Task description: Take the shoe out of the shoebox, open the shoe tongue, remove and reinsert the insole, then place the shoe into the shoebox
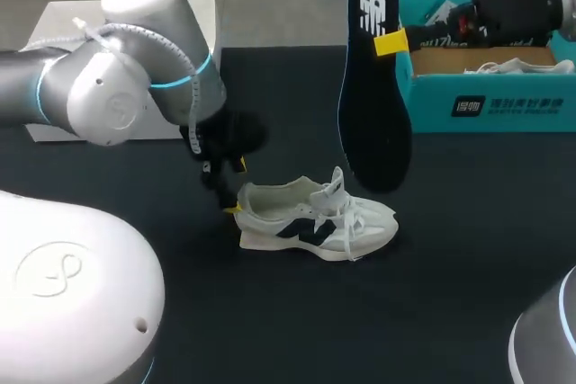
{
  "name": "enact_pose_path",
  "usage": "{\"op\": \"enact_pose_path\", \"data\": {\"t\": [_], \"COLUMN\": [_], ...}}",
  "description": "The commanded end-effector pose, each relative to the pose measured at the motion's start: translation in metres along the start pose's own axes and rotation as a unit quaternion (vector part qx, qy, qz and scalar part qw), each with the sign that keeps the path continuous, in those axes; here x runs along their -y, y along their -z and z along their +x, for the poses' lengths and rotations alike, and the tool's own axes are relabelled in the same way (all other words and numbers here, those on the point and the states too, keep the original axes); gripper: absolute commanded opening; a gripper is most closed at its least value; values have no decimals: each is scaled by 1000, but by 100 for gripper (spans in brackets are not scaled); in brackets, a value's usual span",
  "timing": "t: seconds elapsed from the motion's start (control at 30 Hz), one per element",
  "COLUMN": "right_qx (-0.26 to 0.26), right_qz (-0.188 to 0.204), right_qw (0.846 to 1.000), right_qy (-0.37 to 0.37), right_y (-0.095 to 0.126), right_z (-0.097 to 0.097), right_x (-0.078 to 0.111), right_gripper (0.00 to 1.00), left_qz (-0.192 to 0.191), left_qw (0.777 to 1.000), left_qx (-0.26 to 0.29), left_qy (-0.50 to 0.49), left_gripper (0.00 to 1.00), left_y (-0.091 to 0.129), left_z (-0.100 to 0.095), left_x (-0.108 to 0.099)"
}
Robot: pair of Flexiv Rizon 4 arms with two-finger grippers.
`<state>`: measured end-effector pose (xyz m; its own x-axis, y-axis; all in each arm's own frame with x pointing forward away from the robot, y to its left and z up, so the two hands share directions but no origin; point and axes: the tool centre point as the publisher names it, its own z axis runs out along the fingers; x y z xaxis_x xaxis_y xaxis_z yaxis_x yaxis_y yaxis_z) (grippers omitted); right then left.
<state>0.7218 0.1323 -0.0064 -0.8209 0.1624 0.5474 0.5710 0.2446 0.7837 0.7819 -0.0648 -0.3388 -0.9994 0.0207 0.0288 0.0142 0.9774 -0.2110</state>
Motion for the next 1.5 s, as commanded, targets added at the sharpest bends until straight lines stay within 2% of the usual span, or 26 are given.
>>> {"op": "enact_pose_path", "data": {"t": [0.03, 0.33, 0.43, 0.93, 1.1, 1.2, 1.33, 1.4, 1.5], "right_qx": [0, 0, 0, 0, 0, 0, 0, 0, 0], "right_qz": [1, 1, 1, 1, 1, 1, 1, 1, 1], "right_qw": [1000, 1000, 1000, 1000, 1000, 1000, 1000, 1000, 1000], "right_qy": [0, 0, 0, 0, 0, 0, 0, 0, 0], "right_y": [-1, -1, -1, -1, -1, -1, -1, -1, -1], "right_z": [-1, -1, -1, -1, -1, -1, -1, -1, -1], "right_x": [0, 0, 0, 0, 0, 0, 0, 0, 0], "right_gripper": [0, 0, 0, 0, 0, 0, 0, 0, 0], "left_qz": [-50, -56, -75, -75, -46, -34, -6, 9, 7], "left_qw": [999, 998, 997, 997, 998, 999, 999, 999, 999], "left_qx": [9, 11, 31, 31, 27, 28, 23, 3, -2], "left_qy": [0, -8, -12, -12, -21, -19, -35, -52, -53], "left_gripper": [100, 100, 100, 100, 100, 100, 100, 100, 100], "left_y": [5, 10, 11, 11, 23, 24, 15, 8, -4], "left_z": [2, 3, 6, 6, 3, -5, -19, -26, -32], "left_x": [5, 8, 9, 9, 24, 34, 50, 58, 70]}}
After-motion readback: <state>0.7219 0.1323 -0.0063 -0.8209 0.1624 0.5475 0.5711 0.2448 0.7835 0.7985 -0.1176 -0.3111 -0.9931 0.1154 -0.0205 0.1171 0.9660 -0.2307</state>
